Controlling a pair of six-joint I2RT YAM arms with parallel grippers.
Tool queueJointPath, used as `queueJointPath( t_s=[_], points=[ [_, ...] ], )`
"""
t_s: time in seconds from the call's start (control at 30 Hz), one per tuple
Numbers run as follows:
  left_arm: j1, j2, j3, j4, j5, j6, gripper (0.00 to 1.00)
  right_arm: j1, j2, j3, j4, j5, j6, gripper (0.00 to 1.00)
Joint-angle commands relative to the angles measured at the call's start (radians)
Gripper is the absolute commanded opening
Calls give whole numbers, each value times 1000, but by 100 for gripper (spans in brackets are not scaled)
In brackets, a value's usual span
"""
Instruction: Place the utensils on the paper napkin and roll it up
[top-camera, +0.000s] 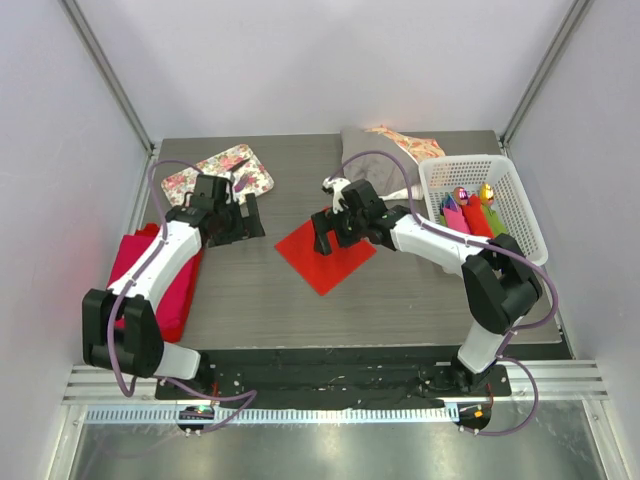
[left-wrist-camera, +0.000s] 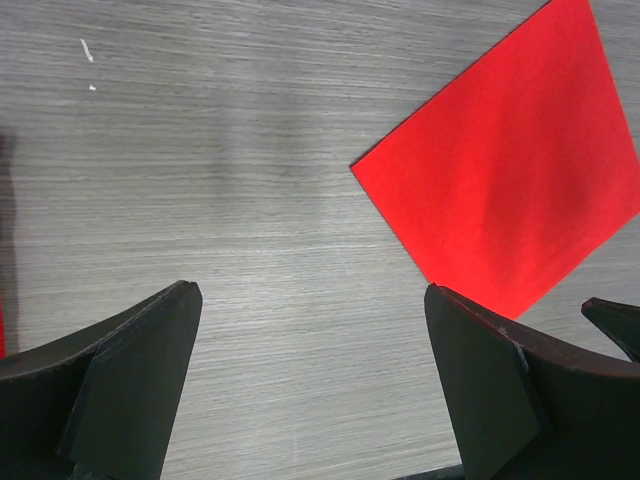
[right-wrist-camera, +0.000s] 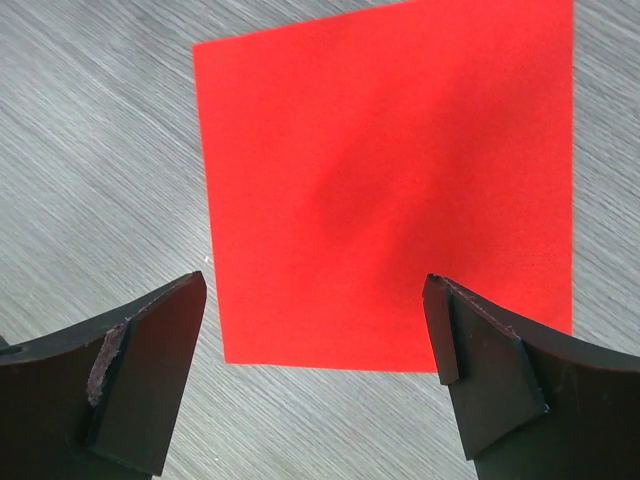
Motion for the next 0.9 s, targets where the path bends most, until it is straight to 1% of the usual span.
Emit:
queueJointPath(
  t_s=[0.0,0.03,0.07,0.13,0.23,0.27,0.3,0.37,0.4,0.43,0.47,0.5,0.53,0.57,0.6,0.67,0.73,0.87],
  points=[
    [5,-3,84,19,-30,33,100,-14,-22,44,51,-29,12,100],
    [5,-9,97,30,-45,34,100,-17,-22,47,51,-31,9,100],
    [5,-12,116,42,-108,25,100,-19,-22,47,51,-34,7,100],
    [4,-2,140,88,-172,20,100,-25,-22,49,50,-35,3,100],
    [4,53,219,127,-215,83,100,-35,-23,52,51,-46,0,100],
    [5,104,254,116,-242,93,100,-43,-25,52,53,-47,0,100],
    [5,130,340,101,-292,123,100,-45,-25,52,51,-52,0,100],
    [13,196,428,43,-303,181,100,-49,-25,47,53,-57,-4,99],
    [19,268,483,18,-329,244,100,-52,-25,47,53,-57,-4,100],
    [24,311,577,1,-346,282,100,-52,-25,43,53,-61,-5,100],
    [27,349,628,-16,-349,316,100,-52,-25,43,53,-63,-8,100],
    [43,433,678,-28,-351,342,100,-54,-25,43,53,-64,-8,100],
    [59,474,784,-45,-334,367,100,-54,-25,39,54,-67,-8,100],
    [79,515,843,-101,-322,364,100,-54,-25,38,55,-67,-10,100],
    [120,605,897,-128,-306,349,100,-55,-26,36,55,-67,-11,99],
    [162,679,1041,-180,-211,323,100,-57,-29,35,56,-67,-10,100],
    [197,744,1084,-189,-168,306,100,-60,-31,26,64,-70,-10,100],
    [203,802,1065,-143,-176,349,98,-65,-25,29,68,-86,-10,100]
  ],
)
